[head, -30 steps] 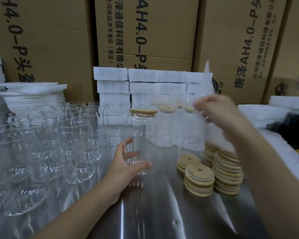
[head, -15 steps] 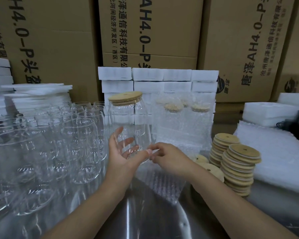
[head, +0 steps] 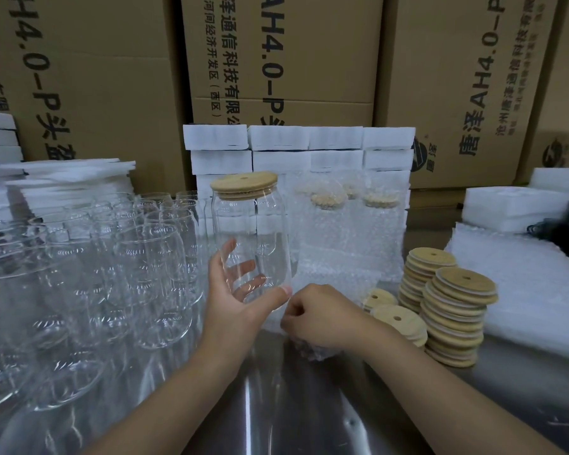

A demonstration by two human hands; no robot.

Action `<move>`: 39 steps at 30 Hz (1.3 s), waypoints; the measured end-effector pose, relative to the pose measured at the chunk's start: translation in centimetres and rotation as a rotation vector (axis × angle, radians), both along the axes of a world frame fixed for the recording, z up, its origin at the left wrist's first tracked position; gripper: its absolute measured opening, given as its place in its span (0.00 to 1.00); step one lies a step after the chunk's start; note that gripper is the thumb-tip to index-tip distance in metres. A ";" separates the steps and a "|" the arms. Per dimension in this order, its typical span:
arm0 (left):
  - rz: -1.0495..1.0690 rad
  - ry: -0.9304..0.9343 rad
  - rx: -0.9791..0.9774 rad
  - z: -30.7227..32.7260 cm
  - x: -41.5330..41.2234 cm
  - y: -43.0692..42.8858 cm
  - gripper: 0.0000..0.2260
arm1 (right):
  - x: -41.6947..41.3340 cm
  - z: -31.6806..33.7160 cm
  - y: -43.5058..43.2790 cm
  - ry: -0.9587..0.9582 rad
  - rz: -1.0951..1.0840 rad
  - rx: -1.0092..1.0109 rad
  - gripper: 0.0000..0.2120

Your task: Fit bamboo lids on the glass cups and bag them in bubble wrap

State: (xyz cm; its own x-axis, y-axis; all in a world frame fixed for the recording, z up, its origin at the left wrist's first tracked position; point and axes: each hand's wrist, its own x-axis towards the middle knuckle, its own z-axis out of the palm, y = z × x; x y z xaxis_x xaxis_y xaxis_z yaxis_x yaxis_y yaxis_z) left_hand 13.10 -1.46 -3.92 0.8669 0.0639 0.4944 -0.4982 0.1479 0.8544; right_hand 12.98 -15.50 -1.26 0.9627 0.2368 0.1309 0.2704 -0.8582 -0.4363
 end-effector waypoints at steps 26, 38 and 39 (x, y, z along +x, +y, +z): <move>-0.096 0.104 -0.076 0.0 0.0 -0.1 0.37 | 0.6 0.2 -0.5 0.113 -0.180 0.538 0.09; -0.011 0.083 0.029 -0.7 0.6 0.0 0.42 | 0.5 1.2 -0.8 -0.027 -0.212 0.688 0.09; -0.009 0.078 0.051 -0.8 0.6 0.0 0.44 | 0.5 1.2 -0.7 -0.035 -0.209 0.663 0.11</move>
